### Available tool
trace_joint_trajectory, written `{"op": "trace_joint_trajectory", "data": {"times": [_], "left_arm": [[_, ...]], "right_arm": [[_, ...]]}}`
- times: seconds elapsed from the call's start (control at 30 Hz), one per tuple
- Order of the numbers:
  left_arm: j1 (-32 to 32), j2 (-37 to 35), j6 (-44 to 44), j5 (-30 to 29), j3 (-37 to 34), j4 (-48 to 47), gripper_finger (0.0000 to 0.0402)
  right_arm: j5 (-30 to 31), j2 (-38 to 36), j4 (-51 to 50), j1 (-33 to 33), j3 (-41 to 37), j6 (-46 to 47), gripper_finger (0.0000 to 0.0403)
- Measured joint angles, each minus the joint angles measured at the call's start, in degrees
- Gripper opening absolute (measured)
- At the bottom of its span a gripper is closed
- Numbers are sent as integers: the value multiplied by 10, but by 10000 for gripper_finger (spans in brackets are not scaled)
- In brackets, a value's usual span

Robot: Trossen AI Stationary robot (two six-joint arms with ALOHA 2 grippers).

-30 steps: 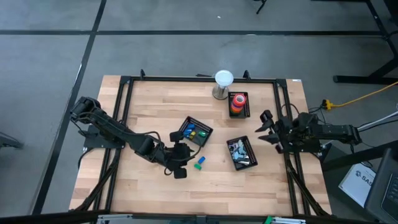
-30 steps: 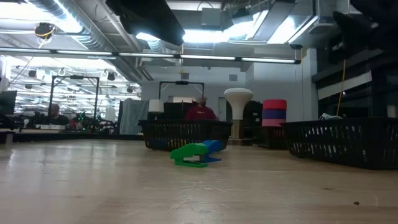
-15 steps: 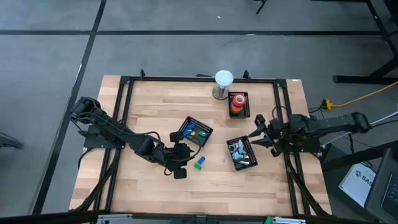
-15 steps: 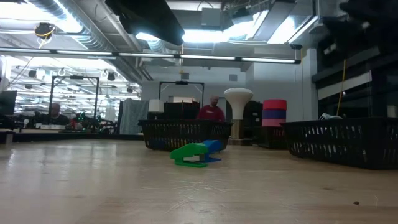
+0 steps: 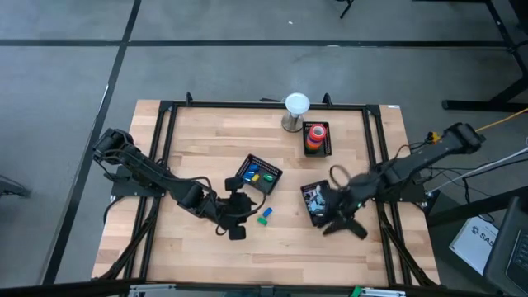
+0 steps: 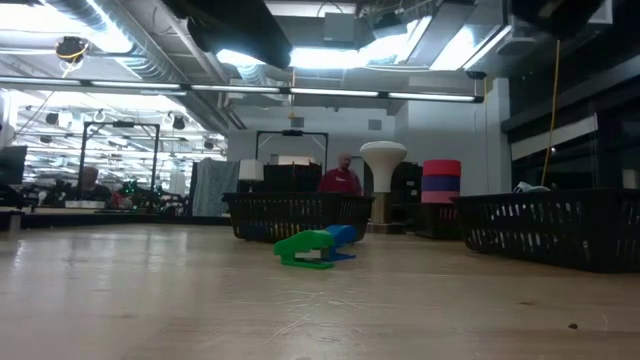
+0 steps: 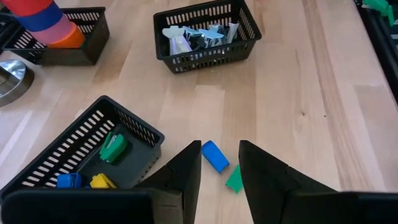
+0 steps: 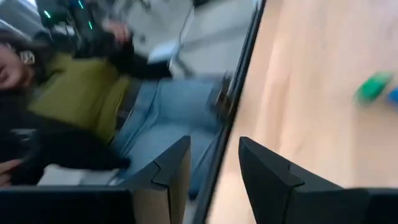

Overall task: Pick and place Stapler, Stapler remover, tape
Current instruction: Put the green stapler into the center black bin

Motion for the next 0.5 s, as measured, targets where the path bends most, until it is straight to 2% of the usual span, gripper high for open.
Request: {"op": "trace_joint_trajectory", "data": {"times": [0.1, 0.23, 0.5], "left_arm": [[-1, 0, 4, 0, 0, -1, 104], [-3, 0, 6, 0, 0, -5, 104], [-3, 0, 6, 10, 0, -18, 104]], "right_arm": [[-20, 71, -52, 34, 60, 58, 140], [-81, 151, -82, 68, 112, 87, 140], [-156, 251, -94, 136, 131, 280, 140]]}}
